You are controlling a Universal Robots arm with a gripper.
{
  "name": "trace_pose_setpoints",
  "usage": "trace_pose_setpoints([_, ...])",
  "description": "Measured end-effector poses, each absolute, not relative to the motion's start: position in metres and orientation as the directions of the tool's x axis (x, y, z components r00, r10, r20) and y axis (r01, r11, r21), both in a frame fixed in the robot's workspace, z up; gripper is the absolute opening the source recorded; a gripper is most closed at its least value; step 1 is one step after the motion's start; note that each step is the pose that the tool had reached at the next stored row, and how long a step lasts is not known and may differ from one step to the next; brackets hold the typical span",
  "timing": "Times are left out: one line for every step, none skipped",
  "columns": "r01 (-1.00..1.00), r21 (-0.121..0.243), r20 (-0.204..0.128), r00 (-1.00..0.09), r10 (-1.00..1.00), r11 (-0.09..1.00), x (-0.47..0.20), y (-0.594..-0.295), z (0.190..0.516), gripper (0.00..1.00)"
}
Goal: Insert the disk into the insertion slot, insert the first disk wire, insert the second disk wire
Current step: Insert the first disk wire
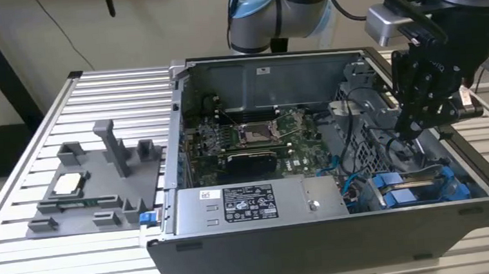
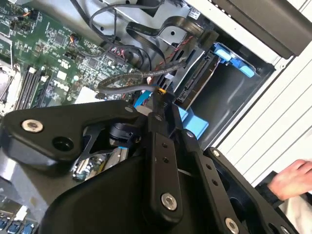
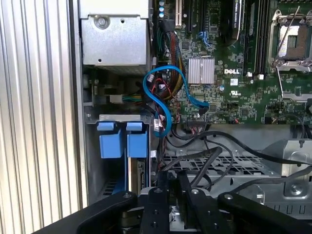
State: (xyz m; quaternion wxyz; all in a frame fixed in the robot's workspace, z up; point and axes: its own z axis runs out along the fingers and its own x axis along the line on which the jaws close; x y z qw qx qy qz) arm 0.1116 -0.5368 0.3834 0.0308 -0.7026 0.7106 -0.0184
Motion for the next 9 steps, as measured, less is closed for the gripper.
trace_pose_setpoints([-0.998,-0.070,-0.018,-0.011,-1.000,0.012,0.1116,-0.5368,0.3834,0.19])
trace_pose_setpoints([-0.998,-0.070,-0.018,-0.011,-1.000,0.012,0.1116,-0.5368,0.3834,0.19])
trace_pose_setpoints([-0.998,-0.070,-0.018,-0.011,-1.000,0.012,0.1116,-0.5368,0.3834,0.19])
trace_pose_setpoints([-0.998,-0.069,-0.017,-0.011,-1.000,0.012,0.1117,-0.5368,0.3833,0.19])
trace_pose_setpoints([-0.998,-0.068,-0.016,-0.011,-1.000,0.012,0.1120,-0.5368,0.3831,0.19])
trace_pose_setpoints([-0.998,-0.064,-0.012,-0.011,-1.000,0.012,0.1126,-0.5369,0.3831,0.19])
trace_pose_setpoints([-0.998,-0.058,-0.009,-0.011,-1.000,0.011,0.1136,-0.5373,0.3831,0.19])
trace_pose_setpoints([-0.999,-0.051,-0.005,-0.011,-1.000,0.011,0.1149,-0.5378,0.3832,0.19])
trace_pose_setpoints([-0.999,-0.044,-0.001,-0.011,-1.000,0.011,0.1164,-0.5384,0.3830,0.19])
